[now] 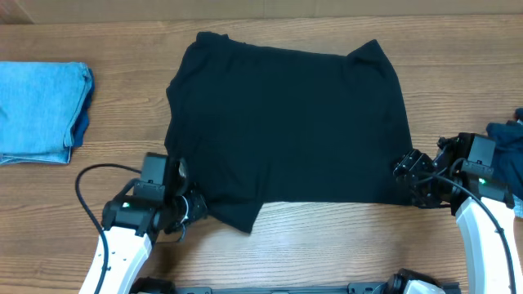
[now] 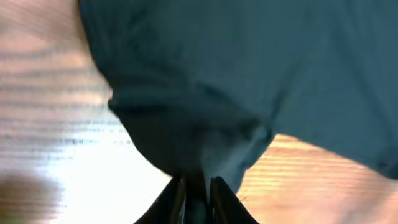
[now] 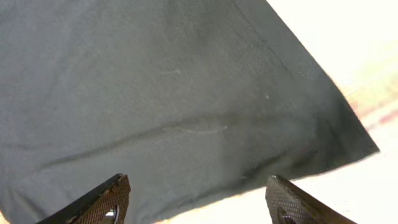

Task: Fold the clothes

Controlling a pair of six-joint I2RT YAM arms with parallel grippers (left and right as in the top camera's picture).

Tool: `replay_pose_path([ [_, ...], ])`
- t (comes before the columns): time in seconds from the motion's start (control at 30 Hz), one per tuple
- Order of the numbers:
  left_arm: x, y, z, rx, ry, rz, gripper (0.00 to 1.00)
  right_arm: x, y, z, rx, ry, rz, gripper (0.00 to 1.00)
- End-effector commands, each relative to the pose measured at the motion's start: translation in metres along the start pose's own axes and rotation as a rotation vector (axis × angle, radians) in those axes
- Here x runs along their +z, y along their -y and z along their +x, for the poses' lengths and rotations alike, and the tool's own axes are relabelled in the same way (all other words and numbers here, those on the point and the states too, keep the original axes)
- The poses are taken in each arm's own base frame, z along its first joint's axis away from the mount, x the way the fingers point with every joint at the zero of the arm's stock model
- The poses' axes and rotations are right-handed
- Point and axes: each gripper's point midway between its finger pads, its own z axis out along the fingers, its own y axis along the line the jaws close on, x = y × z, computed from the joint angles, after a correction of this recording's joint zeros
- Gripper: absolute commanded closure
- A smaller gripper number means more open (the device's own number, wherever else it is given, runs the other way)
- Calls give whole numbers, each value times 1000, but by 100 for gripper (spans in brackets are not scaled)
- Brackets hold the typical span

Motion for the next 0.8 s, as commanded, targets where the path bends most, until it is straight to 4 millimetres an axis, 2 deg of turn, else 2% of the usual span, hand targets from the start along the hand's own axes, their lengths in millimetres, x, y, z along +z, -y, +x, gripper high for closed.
replay_pose_path([
  [0.0,-9,7,-17,35,75,11,81,-6,17,-3,74,27,100,22],
  [0.07,-9,9,-21,39,95,17,81,-7,26,-1,98,29,151,15],
  [0.17,-10,11,-24,43,107,24,81,-2,34,9,142,-19,177,9],
  [0.4,-9,10,-22,62,99,17,79,25,47,21,227,-131,221,11],
  [0.5,-8,-3,-4,34,23,-28,73,31,47,19,235,-141,209,12],
  [0.53,-7,-6,2,27,-4,-37,70,32,46,18,233,-136,206,12],
  [0.6,-4,-17,11,0,-31,-78,57,32,45,16,230,-129,198,12],
  [0.67,2,-30,14,-82,-27,-123,37,32,43,17,230,-134,190,12],
  [0.7,6,-35,14,-121,-22,-136,31,32,43,18,225,-139,188,12],
  [0.77,15,-41,18,-149,-30,-133,27,31,44,19,206,-147,189,12],
])
